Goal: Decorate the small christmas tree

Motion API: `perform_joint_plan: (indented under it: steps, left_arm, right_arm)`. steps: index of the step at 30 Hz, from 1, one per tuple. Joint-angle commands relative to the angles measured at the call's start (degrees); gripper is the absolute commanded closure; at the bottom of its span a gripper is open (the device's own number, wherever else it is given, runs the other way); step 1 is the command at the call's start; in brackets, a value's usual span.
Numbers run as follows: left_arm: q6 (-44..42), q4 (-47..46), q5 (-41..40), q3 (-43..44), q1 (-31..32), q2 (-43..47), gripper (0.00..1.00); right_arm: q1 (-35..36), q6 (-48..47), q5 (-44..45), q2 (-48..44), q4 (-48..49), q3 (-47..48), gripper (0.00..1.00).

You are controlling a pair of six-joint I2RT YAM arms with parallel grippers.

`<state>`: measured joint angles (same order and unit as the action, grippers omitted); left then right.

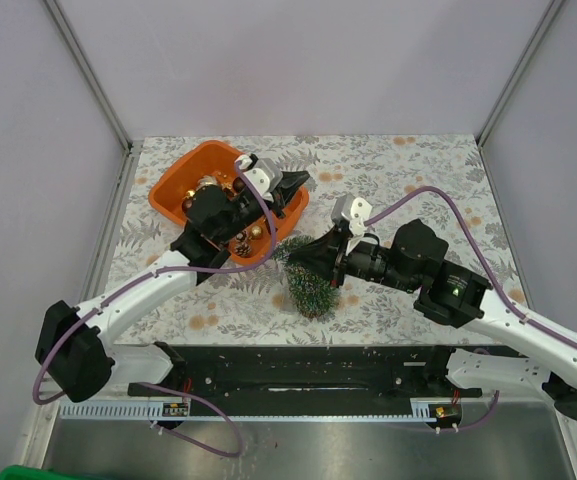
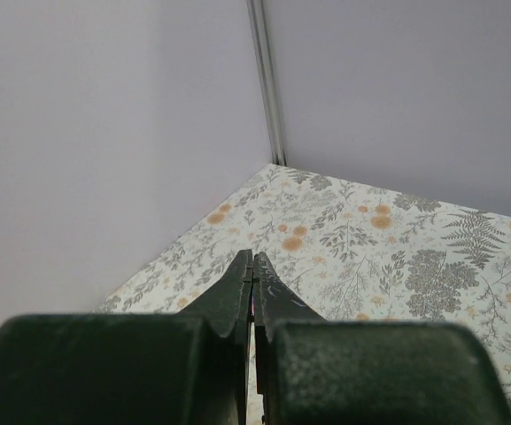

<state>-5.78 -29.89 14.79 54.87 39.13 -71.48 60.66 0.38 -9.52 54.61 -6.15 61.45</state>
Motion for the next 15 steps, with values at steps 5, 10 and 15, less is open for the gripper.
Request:
perform_joint_plan:
  steps: [5, 10, 15]
  left_arm:
    - [-1.7, -5.3, 3.5, 8.6, 1.8, -3.9, 1.0]
    - [0.1, -3.0, 7.4, 12.2, 3.7, -7.0, 1.0]
    - [1.6, -2.8, 10.0, 13.8, 5.5, -8.1, 1.0]
  right_arm:
    - [0.3, 2.3, -2.3, 1.2, -0.7, -1.6, 1.0]
    - [0.3, 2.5, -2.8, 2.4, 0.2, -1.1, 1.0]
    - [0.3, 2.4, -1.5, 2.9, 0.4, -1.7, 1.0]
